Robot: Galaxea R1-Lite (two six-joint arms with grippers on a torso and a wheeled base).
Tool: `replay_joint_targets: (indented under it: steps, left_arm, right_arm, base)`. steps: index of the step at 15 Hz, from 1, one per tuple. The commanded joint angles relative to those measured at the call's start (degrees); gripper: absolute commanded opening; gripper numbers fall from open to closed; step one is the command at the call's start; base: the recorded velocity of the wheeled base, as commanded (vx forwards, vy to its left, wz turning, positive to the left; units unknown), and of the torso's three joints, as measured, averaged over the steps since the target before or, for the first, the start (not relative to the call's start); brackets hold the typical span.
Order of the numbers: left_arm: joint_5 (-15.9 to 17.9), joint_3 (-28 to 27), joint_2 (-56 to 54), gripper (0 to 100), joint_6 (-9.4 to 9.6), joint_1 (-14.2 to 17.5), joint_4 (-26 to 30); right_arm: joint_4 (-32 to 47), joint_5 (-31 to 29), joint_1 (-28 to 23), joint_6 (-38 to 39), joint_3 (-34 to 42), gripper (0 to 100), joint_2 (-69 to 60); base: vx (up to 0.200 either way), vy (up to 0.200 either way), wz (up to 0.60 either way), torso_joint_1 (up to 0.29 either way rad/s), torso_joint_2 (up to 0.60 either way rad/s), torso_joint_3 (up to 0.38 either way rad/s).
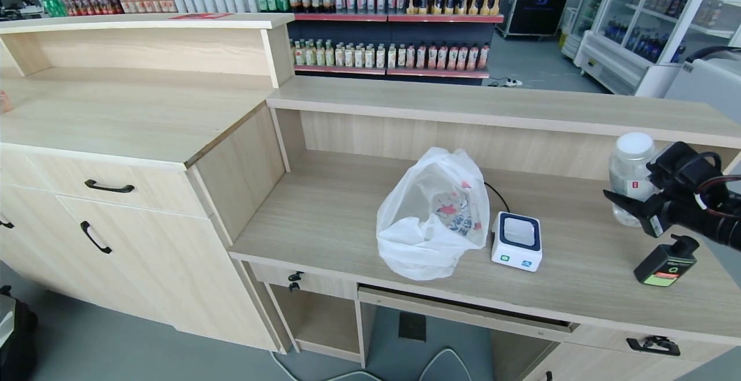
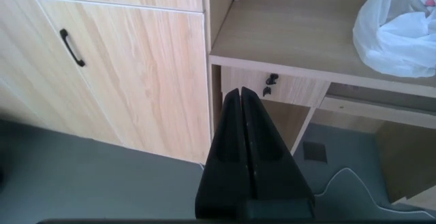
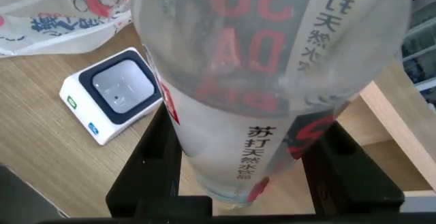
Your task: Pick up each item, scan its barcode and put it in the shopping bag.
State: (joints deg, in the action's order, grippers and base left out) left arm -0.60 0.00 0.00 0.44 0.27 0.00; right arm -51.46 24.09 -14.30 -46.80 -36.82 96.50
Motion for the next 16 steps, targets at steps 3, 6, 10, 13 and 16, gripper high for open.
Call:
replay_joint_targets:
  steps: [3, 6, 10, 13, 16]
  left_arm:
    - [0.0, 0.0, 0.0, 0, 0.0, 0.0, 0.0]
    - [0.0, 0.0, 0.0, 0, 0.0, 0.0, 0.0]
    - [0.0, 0.0, 0.0, 0, 0.0, 0.0, 0.0]
    - [0.0, 0.0, 0.0, 0, 0.0, 0.0, 0.0]
    - [0.0, 0.0, 0.0, 0, 0.0, 0.0, 0.0]
  right_arm:
    - [-2.8, 2.2, 0.1, -2.0, -3.4, 0, 7.0]
    - [-3.0, 6.0, 0.1, -5.9, -6.5, 0, 11.6]
    - [-3.1, 12.1, 0.1, -12.7, -10.4, 0, 17.0]
    - [-3.0, 13.1, 0.1, -13.7, -12.7, 0, 19.7]
    - [-3.3, 13.3, 0.1, -13.8, -13.8, 0, 21.4]
  base:
    - [0.0, 0.0, 0.0, 0.0, 0.0, 0.0]
    - [0.0, 0.0, 0.0, 0.0, 0.0, 0.0]
    - [0.0, 0.0, 0.0, 0.0, 0.0, 0.0]
    - [0.0, 0.0, 0.0, 0.0, 0.0, 0.0]
    - [0.0, 0.0, 0.0, 0.0, 0.0, 0.0]
